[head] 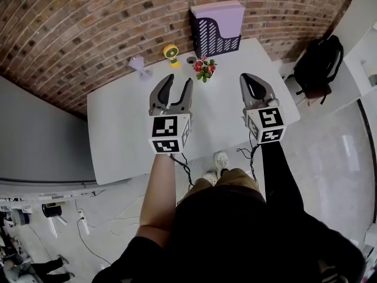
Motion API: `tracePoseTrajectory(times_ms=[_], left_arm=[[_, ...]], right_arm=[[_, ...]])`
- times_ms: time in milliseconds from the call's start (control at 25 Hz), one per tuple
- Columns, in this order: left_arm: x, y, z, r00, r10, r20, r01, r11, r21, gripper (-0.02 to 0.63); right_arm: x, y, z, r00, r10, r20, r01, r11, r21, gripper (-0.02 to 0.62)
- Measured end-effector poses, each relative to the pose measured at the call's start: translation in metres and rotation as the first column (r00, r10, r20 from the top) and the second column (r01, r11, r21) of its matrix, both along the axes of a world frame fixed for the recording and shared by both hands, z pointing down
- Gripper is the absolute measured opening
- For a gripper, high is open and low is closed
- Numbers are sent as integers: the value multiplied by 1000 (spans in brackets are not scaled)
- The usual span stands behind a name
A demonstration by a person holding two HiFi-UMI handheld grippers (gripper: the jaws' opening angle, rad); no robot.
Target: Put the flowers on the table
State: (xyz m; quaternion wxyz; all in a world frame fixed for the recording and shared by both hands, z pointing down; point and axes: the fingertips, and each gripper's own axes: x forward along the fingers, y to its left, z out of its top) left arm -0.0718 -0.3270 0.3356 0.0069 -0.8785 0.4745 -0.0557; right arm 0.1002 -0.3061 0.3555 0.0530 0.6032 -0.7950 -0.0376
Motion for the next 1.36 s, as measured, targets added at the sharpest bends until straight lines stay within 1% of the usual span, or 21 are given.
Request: tracePoseTrajectory(times_ms=[80, 120, 160, 520, 1360], left_arm=[[-5, 3, -3, 1000, -19, -2, 19, 1000, 17, 95], [-7, 4, -4, 1000, -27, -4, 28, 999, 22, 31], [-10, 5, -5, 999, -35, -6, 35, 999, 27, 9], [-20, 14, -8, 998, -56, -2, 56, 998, 42, 8], [-32, 23, -3, 998, -51, 21, 50, 998, 29, 8]], right_arm=[[-2, 2, -2, 1000, -1, 0, 1, 1000, 4, 0], [-4, 3, -3, 1000, -2, -1, 2, 1000, 7, 0], [-6, 4, -4, 1000, -4, -3, 4, 1000, 10, 0], [-16, 15, -16, 1000, -19, -17, 20, 998, 52, 0], [-28, 21, -16, 999, -26, -24, 27, 998, 48, 0]])
